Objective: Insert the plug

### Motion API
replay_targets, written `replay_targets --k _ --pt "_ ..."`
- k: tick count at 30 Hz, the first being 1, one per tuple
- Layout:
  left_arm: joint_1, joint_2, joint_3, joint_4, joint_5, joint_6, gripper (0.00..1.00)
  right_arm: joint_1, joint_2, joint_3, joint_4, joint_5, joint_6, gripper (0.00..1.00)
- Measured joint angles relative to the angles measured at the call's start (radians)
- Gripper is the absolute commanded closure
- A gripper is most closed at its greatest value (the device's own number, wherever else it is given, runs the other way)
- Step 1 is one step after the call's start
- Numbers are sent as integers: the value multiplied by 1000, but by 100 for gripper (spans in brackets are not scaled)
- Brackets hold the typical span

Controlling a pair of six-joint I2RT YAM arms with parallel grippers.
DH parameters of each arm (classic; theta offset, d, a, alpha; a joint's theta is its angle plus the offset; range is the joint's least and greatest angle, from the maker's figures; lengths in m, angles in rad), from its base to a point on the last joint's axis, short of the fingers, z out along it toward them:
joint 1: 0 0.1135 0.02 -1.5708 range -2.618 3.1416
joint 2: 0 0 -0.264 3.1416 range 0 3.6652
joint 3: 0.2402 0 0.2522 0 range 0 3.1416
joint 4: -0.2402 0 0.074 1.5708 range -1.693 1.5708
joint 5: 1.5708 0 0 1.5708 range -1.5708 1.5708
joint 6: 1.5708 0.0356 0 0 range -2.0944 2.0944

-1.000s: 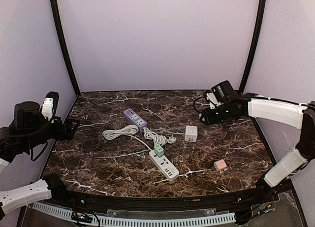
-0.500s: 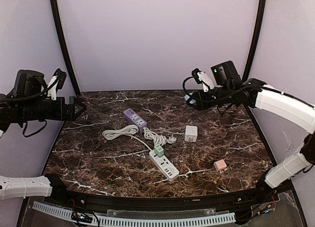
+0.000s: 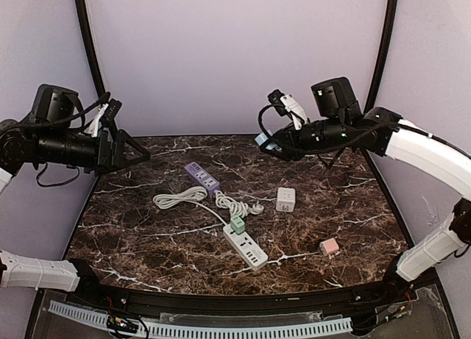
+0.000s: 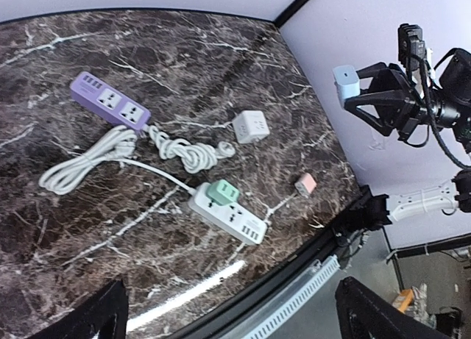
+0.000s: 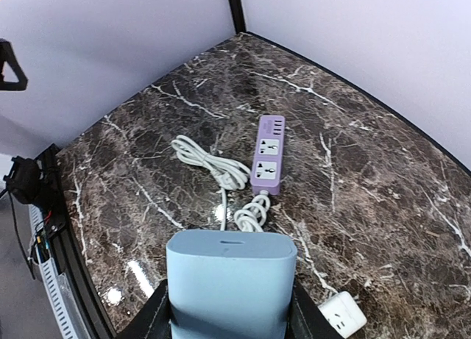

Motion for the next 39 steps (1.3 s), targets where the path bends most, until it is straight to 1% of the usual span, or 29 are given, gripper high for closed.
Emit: replay_targets --k 5,8,11,16,21,29,34,38,39 --pt "0 71 -2 70 163 -46 1 61 0 -2 14 -55 -66 100" --pt "0 116 -4 122 242 -74 3 105 -3 -25 58 -85 -111 100" --pt "0 154 -5 174 313 -104 5 139 -4 -41 80 -101 -145 100" --pt "0 204 -5 224 389 -138 8 200 -4 -44 104 -98 -219 100" --pt "-14 265 -3 240 420 -162 12 244 0 -34 98 -98 -280 100" --pt "-98 357 23 265 426 -177 16 279 52 42 86 -89 -348 100" --pt "-117 377 30 295 432 -198 18 292 81 61 66 -79 -375 100" --pt "-120 378 31 312 439 -209 22 295 106 81 45 -74 -390 100" --pt "-120 380 31 315 439 -212 25 296 113 86 43 -72 -394 100"
